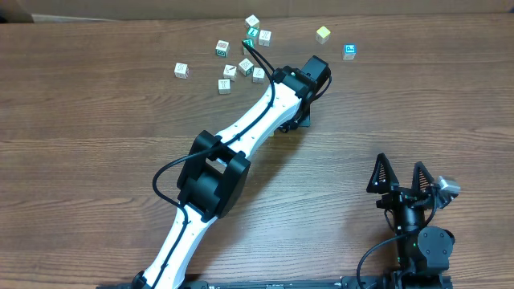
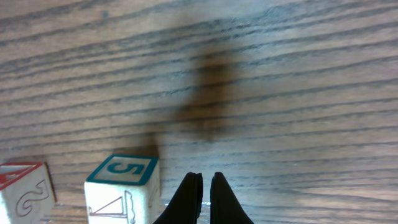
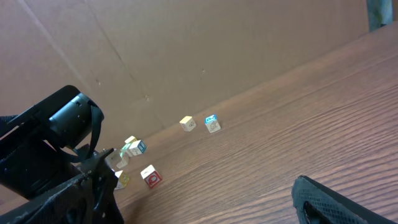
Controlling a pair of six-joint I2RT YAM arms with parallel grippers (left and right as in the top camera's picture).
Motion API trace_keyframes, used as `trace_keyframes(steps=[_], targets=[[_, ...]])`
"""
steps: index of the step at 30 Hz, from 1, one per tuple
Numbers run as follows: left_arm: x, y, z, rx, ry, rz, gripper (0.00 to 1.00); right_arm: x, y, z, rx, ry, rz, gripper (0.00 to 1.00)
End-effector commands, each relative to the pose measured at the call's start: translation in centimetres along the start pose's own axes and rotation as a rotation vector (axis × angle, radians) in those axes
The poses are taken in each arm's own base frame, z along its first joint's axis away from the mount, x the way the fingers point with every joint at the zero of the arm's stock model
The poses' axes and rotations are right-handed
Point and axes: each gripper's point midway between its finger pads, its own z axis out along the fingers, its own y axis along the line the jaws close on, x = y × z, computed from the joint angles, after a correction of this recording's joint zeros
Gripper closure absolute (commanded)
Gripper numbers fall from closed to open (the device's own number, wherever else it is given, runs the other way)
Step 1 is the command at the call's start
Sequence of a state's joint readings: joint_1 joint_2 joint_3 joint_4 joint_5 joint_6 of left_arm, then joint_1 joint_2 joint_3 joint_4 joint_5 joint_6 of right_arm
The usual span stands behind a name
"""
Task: Form a horizontal line
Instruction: 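Slide the '5' block left until it touches the 'Y' block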
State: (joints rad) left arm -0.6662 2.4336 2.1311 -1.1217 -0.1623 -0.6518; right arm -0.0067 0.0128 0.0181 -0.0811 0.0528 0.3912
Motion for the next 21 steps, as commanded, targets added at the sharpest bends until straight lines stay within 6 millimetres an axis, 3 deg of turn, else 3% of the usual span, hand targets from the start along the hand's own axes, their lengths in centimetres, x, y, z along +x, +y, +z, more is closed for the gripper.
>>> trace_keyframes(steps=[1, 21], targets=[[0.5, 1.0, 0.4, -0.046, 0.012, 0.004, 0.96, 0.1, -0.3, 0.0, 0.011, -0.005, -0.006, 0.00], [1.4, 4.0, 0.3, -0.141, 0.070, -0.023, 0.96, 0.1, -0.3, 0.0, 0.011, -0.005, -0.007, 0.00]])
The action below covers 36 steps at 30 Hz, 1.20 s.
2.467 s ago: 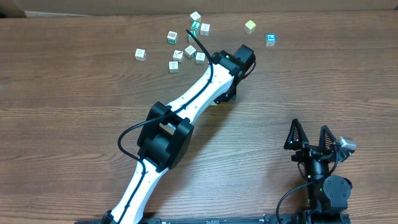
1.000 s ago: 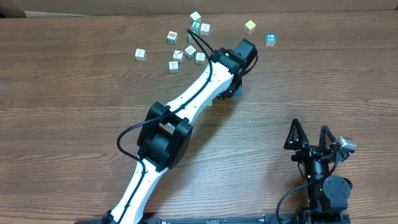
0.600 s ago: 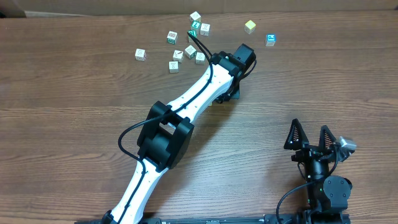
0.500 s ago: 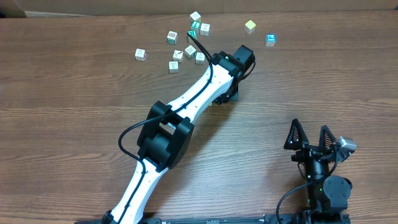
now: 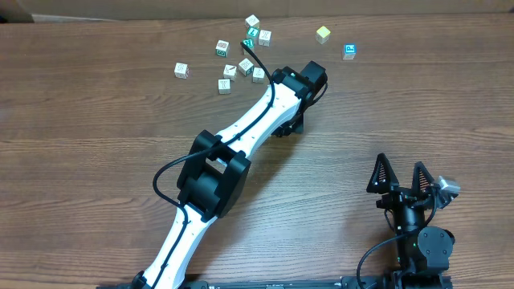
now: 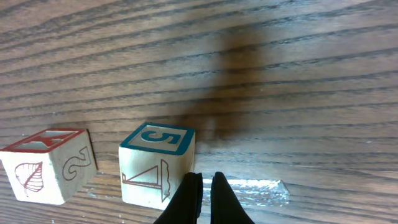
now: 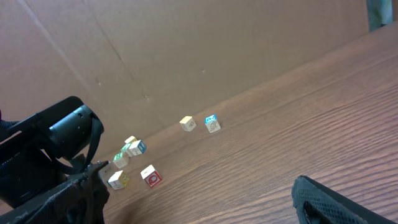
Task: Form a horizontal line
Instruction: 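Slide the '5' block left until it touches the 'Y' block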
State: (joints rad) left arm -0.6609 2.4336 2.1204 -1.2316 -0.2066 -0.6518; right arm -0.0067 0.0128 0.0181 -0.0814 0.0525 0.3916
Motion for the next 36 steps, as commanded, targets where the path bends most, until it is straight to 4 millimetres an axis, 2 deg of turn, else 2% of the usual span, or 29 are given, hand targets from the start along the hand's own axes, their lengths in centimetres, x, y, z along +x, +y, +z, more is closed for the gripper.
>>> trace_keyframes(steps=[1, 18, 27, 36], targets=[[-0.3, 1.6, 0.4, -0.035, 0.009, -0.050, 0.96, 0.1, -0.3, 0.0, 0.011, -0.006, -0.007, 0.00], [0.2, 3.0, 0.5, -0.058, 0.057, -0.074, 0.96, 0.1, -0.3, 0.0, 0.010, -0.006, -0.007, 0.00], [0.4, 3.1, 0.5, -0.063, 0.061, -0.102, 0.96, 0.1, -0.3, 0.0, 0.011, -0.006, -0.007, 0.00], [-1.1, 2.1, 0.6, -0.022, 0.003, -0.140, 0.89, 0.1, -0.3, 0.0, 0.010, -0.006, -0.007, 0.00]])
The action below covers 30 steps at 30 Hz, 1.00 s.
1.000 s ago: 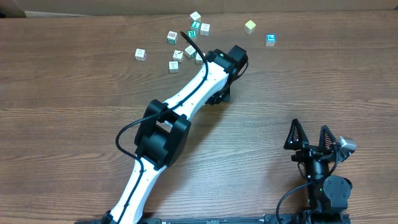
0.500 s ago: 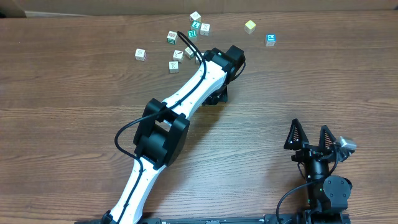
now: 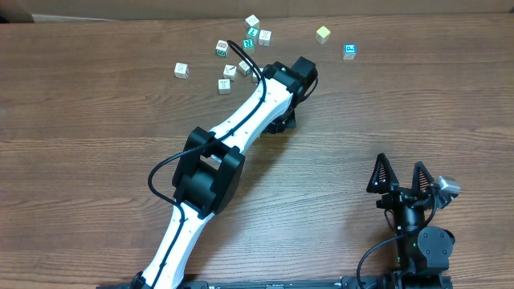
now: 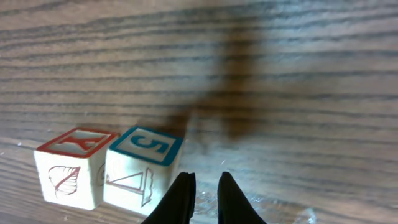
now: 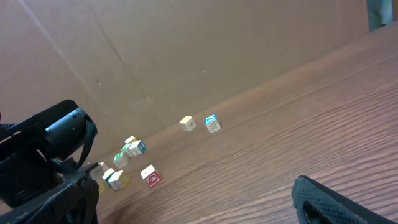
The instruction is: Form a horizontal line
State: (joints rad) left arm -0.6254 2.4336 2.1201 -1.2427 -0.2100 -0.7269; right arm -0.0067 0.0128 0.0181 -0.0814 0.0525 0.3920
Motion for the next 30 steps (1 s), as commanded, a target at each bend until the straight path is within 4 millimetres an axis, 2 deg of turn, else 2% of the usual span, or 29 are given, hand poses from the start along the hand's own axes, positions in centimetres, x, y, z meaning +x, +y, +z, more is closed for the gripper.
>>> trace_keyframes(steps=[1, 15, 23, 30], targets=[[-0.4, 0.5, 0.2, -0.009, -0.007, -0.031, 0.89, 0.1, -0.3, 0.0, 0.010, -0.006, -0.007, 0.00], [-0.4, 1.0, 0.2, -0.031, -0.005, -0.031, 0.91, 0.1, -0.3, 0.0, 0.010, -0.006, -0.007, 0.00], [-0.5, 2.3, 0.5, -0.051, 0.019, -0.064, 0.91, 0.1, -0.3, 0.0, 0.011, -0.006, -0.007, 0.00], [-0.6, 2.1, 0.5, -0.039, 0.017, -0.068, 0.90, 0.1, -0.3, 0.0, 0.010, -0.006, -0.007, 0.00]])
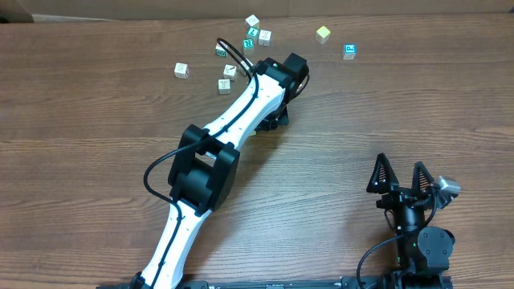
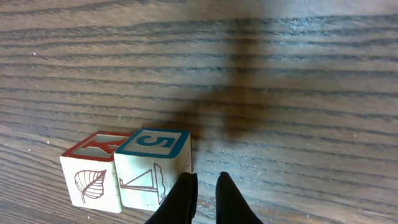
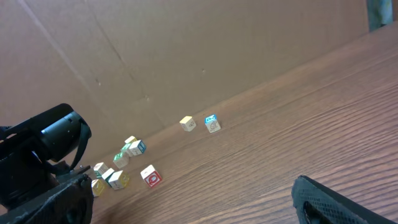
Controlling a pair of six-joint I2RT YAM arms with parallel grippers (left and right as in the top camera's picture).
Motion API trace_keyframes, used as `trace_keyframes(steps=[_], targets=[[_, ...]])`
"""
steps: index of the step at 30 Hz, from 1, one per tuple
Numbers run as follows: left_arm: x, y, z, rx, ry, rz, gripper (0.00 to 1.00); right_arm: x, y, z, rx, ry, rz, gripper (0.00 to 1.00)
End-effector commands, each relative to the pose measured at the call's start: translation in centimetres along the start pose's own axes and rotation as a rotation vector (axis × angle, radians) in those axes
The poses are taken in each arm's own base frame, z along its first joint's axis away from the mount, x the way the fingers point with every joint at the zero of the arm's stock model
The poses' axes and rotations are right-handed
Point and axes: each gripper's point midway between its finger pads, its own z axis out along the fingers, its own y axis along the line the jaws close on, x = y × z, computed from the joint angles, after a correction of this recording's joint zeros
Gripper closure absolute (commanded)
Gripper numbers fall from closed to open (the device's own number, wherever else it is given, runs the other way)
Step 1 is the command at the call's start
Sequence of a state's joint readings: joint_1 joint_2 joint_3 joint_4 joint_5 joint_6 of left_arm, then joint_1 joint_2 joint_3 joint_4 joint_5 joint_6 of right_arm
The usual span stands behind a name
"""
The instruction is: Form a horizontal line
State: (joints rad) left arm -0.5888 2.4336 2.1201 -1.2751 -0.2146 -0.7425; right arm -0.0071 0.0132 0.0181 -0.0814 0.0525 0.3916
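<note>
In the left wrist view a white block with a blue top marked 5 [image 2: 152, 168] stands flush against a white block with a red top [image 2: 93, 177], side by side on the wooden table [image 2: 298, 93]. My left gripper [image 2: 204, 193] is shut but for a narrow gap, holding nothing. Its left finger [image 2: 185, 196] touches the blue block's right face. From overhead the left arm [image 1: 277, 76] covers these two blocks. My right gripper [image 1: 400, 178] rests open near the front right, far from all blocks.
Several other small blocks lie scattered at the back of the table: a white one [image 1: 181, 70], one at the centre [image 1: 224, 85], a green-topped one [image 1: 222, 49], a yellow one [image 1: 323, 34] and a blue-faced one [image 1: 349, 51]. A red-faced block [image 3: 150, 176] shows in the right wrist view.
My left arm has shifted a little to the left. The blue 5 block, then angled against the red-topped block, now sits square and flush beside it. The right arm has not moved.
At first my shut left gripper stood right of the blue 5 block, with the red-topped block well apart on its left. Then the gap between them was smaller. Then the two blocks touched at an angle, and now they stand flush in a row.
</note>
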Motion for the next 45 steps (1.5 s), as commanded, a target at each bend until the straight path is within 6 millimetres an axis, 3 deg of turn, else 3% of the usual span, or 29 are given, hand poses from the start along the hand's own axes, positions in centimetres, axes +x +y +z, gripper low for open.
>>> trace_keyframes(steps=[1, 4, 9, 15, 21, 26, 39, 45], targets=[[-0.1, 0.0, 0.1, -0.006, -0.008, -0.024, 0.90, 0.1, -0.3, 0.0, 0.010, -0.006, -0.007, 0.00], [-0.5, -0.6, 0.1, 0.025, -0.019, -0.027, 0.89, 0.1, -0.3, 0.0, 0.010, -0.006, -0.007, 0.00], [-2.8, -1.2, 0.1, 0.079, -0.084, -0.060, 0.87, 0.1, -0.3, 0.0, 0.010, -0.006, -0.007, 0.00], [-5.9, 0.9, 0.7, 0.104, -0.119, -0.142, 0.88, 0.1, -0.3, 0.0, 0.010, -0.006, -0.007, 0.00], [-7.7, 3.3, 1.4, 0.108, -0.111, -0.182, 0.90, 0.1, -0.3, 0.0, 0.010, -0.006, -0.007, 0.00], [-7.0, 2.9, 1.6, 0.177, -0.042, -0.119, 0.94, 0.1, -0.3, 0.0, 0.010, -0.006, -0.007, 0.00], [-3.7, 4.0, 1.6, 0.113, 0.078, -0.077, 0.93, 0.1, -0.3, 0.0, 0.010, -0.006, -0.007, 0.00], [-3.2, 3.2, 1.5, 0.160, 0.101, 0.005, 0.93, 0.1, -0.3, 0.0, 0.010, -0.006, -0.007, 0.00]])
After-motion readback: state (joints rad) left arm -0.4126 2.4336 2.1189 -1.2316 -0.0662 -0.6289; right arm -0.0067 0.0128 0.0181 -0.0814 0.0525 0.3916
